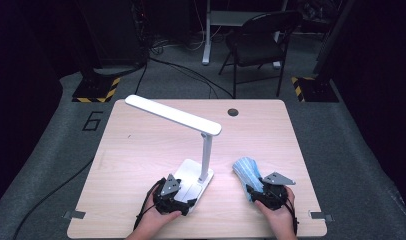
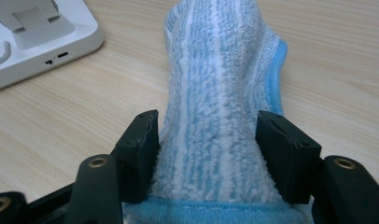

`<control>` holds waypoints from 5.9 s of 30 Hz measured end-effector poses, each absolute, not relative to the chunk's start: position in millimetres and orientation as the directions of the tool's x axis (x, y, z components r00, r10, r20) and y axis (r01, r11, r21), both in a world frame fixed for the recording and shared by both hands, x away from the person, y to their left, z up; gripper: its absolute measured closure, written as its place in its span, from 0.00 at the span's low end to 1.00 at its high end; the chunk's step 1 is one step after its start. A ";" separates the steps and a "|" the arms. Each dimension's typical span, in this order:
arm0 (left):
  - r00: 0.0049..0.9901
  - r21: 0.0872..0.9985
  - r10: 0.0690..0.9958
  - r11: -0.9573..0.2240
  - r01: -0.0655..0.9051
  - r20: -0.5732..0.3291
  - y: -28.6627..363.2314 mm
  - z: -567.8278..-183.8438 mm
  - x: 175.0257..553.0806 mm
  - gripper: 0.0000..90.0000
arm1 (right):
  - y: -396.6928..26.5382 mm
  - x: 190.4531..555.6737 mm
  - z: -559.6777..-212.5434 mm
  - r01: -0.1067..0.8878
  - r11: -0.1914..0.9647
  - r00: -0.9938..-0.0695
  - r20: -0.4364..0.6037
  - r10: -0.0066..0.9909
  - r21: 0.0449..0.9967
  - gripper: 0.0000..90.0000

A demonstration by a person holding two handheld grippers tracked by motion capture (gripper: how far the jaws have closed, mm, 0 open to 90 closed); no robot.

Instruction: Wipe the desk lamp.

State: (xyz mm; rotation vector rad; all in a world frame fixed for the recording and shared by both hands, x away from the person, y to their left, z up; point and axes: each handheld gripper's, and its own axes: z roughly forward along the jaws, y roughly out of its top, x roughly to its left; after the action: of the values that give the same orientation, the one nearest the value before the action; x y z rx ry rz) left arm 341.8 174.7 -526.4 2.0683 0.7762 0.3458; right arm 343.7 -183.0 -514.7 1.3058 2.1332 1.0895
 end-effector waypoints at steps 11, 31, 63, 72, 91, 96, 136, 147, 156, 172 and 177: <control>0.766 0.815 0.641 -0.423 0.397 -0.041 174.8 -526.4 341.8 0.09 | -181.3 344.8 -520.3 0.565 0.273 -0.476 0.038 0.879 0.779 0.44; 0.767 0.823 0.637 -0.393 0.411 -0.079 183.0 -524.7 344.3 0.15 | -178.4 344.3 -520.5 0.565 0.312 -0.474 -0.009 0.880 0.764 0.67; 0.725 0.813 0.683 -0.369 0.449 -0.090 206.8 -520.7 347.4 0.30 | -151.5 346.6 -500.9 0.534 0.295 -0.532 0.043 0.846 0.792 0.72; 0.701 0.806 0.710 -0.380 0.454 -0.060 214.9 -521.9 348.9 0.30 | -129.2 348.9 -492.3 0.537 0.282 -0.560 0.086 0.824 0.795 0.72; 0.689 0.802 0.712 -0.328 0.499 -0.138 218.7 -527.7 351.1 0.25 | -107.5 347.2 -487.6 0.518 0.287 -0.601 0.104 0.793 0.806 0.72; 0.689 0.799 0.714 -0.339 0.497 -0.125 214.9 -526.9 349.1 0.23 | -105.2 347.9 -488.3 0.512 0.288 -0.607 0.104 0.788 0.810 0.72; 0.751 0.776 0.652 -0.421 0.470 -0.101 187.0 -528.1 340.6 0.04 | -80.9 357.5 -492.9 0.515 0.281 -0.635 0.139 0.760 0.810 0.72; 0.746 0.778 0.658 -0.416 0.471 -0.099 186.8 -528.7 341.2 0.04 | -85.7 360.8 -486.3 0.458 0.356 -0.721 0.107 0.684 0.814 0.73; 0.741 0.774 0.661 -0.407 0.485 -0.117 186.9 -528.4 342.6 0.04 | -87.2 360.5 -484.7 0.411 0.406 -0.783 0.087 0.616 0.816 0.74; 0.729 0.778 0.673 -0.392 0.491 -0.121 188.3 -528.5 343.3 0.08 | -82.9 366.5 -499.0 0.431 0.441 -0.776 0.073 0.627 0.788 0.74; 0.730 0.777 0.673 -0.393 0.492 -0.122 188.4 -528.4 343.3 0.08 | -82.4 366.6 -496.4 0.423 0.442 -0.783 0.074 0.618 0.791 0.74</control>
State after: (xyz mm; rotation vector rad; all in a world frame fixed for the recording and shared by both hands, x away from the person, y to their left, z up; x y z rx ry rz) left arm 343.3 188.4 -528.4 2.0705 0.8802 0.2668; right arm 366.6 -82.4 -496.4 0.9075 2.4675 1.2559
